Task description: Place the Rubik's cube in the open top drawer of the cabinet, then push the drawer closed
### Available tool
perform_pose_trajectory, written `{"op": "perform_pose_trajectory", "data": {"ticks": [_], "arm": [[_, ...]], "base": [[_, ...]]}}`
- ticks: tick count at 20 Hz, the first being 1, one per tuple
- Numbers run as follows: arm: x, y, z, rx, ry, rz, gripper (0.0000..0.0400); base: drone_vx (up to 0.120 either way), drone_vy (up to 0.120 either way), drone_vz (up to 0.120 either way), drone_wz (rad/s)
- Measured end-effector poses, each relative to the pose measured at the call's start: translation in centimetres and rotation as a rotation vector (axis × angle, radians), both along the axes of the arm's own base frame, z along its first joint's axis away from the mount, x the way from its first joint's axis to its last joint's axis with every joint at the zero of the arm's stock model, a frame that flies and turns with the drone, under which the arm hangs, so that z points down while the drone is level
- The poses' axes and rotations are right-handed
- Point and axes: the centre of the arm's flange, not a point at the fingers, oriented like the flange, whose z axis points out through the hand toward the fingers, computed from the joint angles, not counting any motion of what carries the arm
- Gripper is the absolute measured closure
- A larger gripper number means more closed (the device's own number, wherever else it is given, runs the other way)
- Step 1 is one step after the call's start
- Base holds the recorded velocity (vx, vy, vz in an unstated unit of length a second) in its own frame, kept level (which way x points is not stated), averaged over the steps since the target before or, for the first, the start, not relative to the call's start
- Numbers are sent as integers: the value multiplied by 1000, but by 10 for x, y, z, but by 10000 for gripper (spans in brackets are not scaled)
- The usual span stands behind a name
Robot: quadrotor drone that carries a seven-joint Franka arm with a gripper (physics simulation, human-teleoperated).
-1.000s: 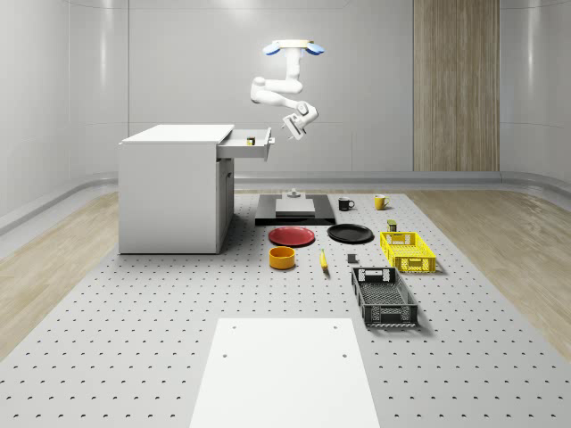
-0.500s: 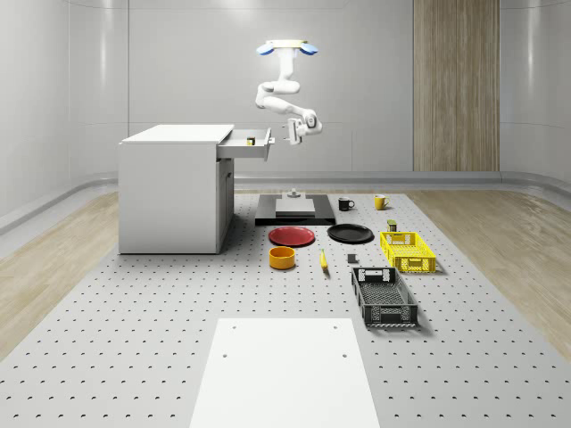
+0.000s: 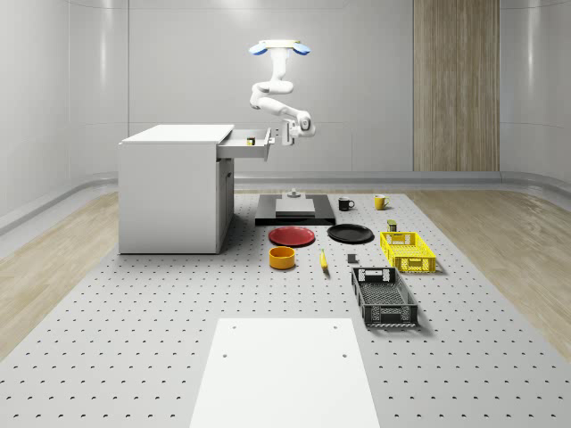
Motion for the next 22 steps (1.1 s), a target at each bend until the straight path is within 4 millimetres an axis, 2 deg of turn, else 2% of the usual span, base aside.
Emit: {"op": "perform_pose_trajectory", "data": {"ticks": [2, 6, 15, 19, 21, 22], "arm": [[0, 0, 0, -4, 0, -1, 279], [0, 0, 1, -9, -1, -1, 289], [2, 0, 1, -12, -12, -2, 295], [-12, 8, 4, -15, 61, 1, 294], [-7, 17, 3, -15, 64, 0, 292], [-15, 20, 5, -16, 79, 1, 292]], "base": [[0, -20, 0, 0], [0, 0, -110, 0], [0, -120, 0, 0], [0, 0, 0, 0], [0, 0, 0, 0], [0, 0, 0, 0]]}}
